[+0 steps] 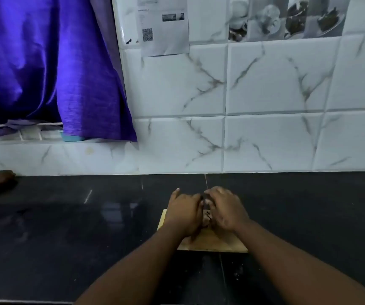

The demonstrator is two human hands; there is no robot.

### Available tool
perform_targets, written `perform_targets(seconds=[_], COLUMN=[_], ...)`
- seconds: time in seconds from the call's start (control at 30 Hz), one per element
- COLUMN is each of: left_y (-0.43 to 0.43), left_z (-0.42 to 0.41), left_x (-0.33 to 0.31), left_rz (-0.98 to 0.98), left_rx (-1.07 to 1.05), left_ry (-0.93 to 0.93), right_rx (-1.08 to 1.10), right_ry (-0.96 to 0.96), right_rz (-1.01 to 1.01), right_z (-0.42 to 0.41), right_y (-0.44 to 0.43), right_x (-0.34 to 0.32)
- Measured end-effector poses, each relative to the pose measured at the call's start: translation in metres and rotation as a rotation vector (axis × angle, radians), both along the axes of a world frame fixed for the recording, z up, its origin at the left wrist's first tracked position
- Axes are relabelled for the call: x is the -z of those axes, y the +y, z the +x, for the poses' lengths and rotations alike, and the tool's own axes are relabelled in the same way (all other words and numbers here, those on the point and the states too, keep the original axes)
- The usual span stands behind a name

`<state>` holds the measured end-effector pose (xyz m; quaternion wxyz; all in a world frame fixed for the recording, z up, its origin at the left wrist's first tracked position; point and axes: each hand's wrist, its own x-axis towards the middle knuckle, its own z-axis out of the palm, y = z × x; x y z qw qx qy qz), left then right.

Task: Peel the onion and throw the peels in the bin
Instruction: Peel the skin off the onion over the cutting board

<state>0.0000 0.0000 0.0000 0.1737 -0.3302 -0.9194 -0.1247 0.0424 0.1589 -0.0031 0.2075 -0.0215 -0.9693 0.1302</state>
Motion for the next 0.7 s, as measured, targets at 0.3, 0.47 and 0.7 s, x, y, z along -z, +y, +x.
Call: perform_targets(seconds=[0.3, 0.47, 0.7], left_y=[0.012, 0.013, 0.031], left_z=[-0.003, -0.005, -0.023], left_x=[0.034, 0.036, 0.028], left_rz=[0.04, 0.444, 1.068], left_rx=[-0.026, 0.026, 0.168], left_ry=[-0.118, -0.255, -0.428], right_rx=[-0.023, -0.096, -0.297], right_ry=[-0.145, -0.035, 0.132], right_rz=[-0.18, -0.605, -1.426], right_z=[-0.003, -0.013, -0.024], right_y=[0.013, 0.015, 0.015], right_x=[0.027, 0.029, 0.009])
